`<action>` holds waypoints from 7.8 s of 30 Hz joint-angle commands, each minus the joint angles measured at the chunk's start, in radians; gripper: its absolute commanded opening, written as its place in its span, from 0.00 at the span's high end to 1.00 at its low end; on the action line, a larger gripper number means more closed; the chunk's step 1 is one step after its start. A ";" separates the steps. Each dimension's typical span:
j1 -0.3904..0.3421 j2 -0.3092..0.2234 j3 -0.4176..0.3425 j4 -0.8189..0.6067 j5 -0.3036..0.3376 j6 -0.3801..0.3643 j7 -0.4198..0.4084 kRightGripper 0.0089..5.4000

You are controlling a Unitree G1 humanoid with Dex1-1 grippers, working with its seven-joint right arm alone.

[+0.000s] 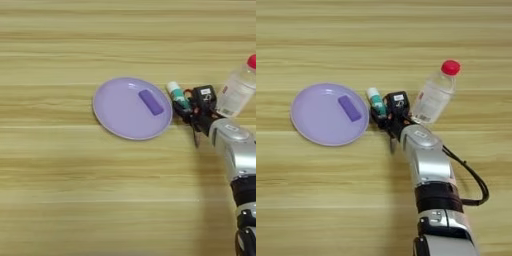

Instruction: Move the objects on the table

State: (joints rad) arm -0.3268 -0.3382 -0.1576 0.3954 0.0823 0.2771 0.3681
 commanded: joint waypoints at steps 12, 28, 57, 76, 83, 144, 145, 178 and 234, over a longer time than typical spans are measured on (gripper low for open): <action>-0.018 -0.019 -0.024 -0.215 0.030 0.020 -0.016 0.12; 0.025 0.016 0.087 -0.384 0.005 0.063 -0.002 0.00; -0.114 0.064 0.273 -0.146 -0.125 -0.022 0.052 0.00; -0.050 0.061 0.285 -0.085 -0.139 -0.040 0.063 0.00; 0.035 0.015 0.296 -0.215 -0.161 -0.007 0.084 0.00; 0.052 0.008 0.212 -0.317 -0.036 0.168 0.148 0.00; 0.051 0.010 0.211 -0.318 -0.028 0.181 0.154 0.00; 0.045 0.010 0.211 -0.295 0.007 0.243 0.172 0.74; -0.027 -0.169 -0.276 -0.681 0.172 0.299 0.035 0.74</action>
State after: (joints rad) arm -0.3032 -0.4452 -0.3928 -0.2422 0.2387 0.6098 0.4222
